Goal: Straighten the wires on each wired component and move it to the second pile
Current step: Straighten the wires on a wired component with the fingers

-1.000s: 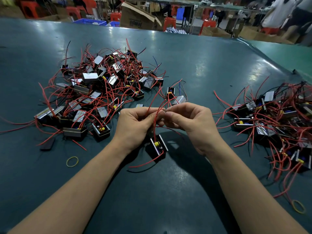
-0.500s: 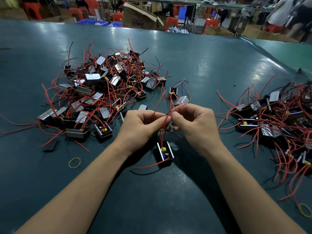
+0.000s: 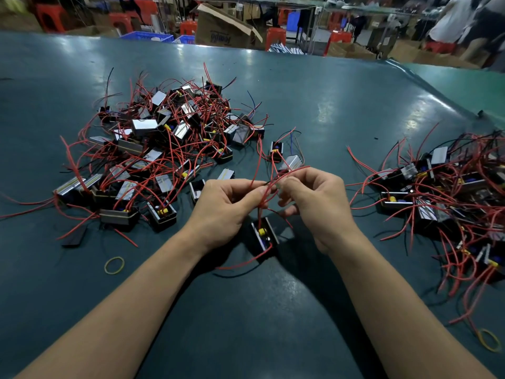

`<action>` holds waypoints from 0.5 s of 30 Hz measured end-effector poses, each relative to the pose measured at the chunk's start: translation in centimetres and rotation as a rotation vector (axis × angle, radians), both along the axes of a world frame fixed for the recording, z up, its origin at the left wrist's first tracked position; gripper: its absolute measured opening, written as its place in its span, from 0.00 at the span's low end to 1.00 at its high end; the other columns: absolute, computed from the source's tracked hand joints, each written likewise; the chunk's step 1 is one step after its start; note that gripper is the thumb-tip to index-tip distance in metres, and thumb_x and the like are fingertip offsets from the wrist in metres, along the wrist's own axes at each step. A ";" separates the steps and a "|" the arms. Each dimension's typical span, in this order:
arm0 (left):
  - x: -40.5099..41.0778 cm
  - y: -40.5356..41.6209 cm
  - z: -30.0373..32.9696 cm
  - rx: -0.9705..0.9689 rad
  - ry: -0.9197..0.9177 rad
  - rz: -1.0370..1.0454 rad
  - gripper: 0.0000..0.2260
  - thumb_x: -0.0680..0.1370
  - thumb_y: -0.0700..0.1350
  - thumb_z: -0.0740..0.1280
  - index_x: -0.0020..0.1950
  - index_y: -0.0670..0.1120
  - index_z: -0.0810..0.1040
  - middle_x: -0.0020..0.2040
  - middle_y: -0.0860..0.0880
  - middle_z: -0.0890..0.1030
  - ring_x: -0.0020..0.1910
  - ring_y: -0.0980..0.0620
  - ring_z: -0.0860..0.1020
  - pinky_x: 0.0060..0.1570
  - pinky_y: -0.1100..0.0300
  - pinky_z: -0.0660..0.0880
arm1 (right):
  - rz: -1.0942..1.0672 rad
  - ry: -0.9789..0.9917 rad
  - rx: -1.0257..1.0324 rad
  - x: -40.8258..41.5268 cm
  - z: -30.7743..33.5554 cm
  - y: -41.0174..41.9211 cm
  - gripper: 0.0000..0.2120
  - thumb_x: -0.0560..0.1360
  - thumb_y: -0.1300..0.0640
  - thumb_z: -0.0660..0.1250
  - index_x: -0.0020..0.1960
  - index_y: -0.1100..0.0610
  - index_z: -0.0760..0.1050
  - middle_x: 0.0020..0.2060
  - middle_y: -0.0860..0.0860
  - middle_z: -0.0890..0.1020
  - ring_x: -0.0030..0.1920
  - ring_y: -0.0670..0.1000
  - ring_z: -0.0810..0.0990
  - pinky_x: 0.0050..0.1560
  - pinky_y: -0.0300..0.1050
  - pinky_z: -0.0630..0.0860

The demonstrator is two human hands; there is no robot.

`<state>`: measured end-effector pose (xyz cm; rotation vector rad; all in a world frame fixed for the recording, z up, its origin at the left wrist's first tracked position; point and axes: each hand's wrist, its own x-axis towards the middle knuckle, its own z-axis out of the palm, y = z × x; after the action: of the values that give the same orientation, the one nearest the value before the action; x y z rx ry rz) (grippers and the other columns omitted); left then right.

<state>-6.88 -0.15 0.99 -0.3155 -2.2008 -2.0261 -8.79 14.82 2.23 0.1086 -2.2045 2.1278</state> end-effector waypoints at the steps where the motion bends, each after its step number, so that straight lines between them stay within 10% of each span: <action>1: 0.0 0.0 0.0 -0.006 0.002 0.003 0.07 0.77 0.36 0.67 0.53 0.44 0.82 0.32 0.59 0.82 0.31 0.65 0.78 0.36 0.74 0.71 | 0.019 -0.039 -0.033 0.0 0.1 0.1 0.10 0.73 0.67 0.68 0.34 0.58 0.78 0.26 0.49 0.79 0.29 0.46 0.77 0.25 0.36 0.73; 10: 0.2 -0.2 0.2 -0.003 0.015 0.017 0.10 0.72 0.50 0.68 0.47 0.48 0.84 0.35 0.56 0.84 0.34 0.63 0.76 0.37 0.71 0.71 | 0.176 -0.341 -0.354 -0.3 0.8 0.5 0.18 0.75 0.65 0.65 0.27 0.56 0.80 0.24 0.51 0.74 0.25 0.46 0.75 0.25 0.35 0.73; 15: -0.2 -0.4 -0.1 -0.014 0.038 0.044 0.10 0.79 0.40 0.65 0.53 0.36 0.82 0.24 0.62 0.74 0.23 0.66 0.70 0.29 0.77 0.64 | 0.223 -0.238 -0.310 0.0 0.9 1.2 0.07 0.76 0.66 0.66 0.40 0.59 0.80 0.29 0.51 0.81 0.30 0.46 0.81 0.28 0.36 0.75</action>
<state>-7.08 -0.55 0.91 -0.3016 -2.1809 -1.9661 -8.77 15.98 3.14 0.0900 -2.0236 2.7064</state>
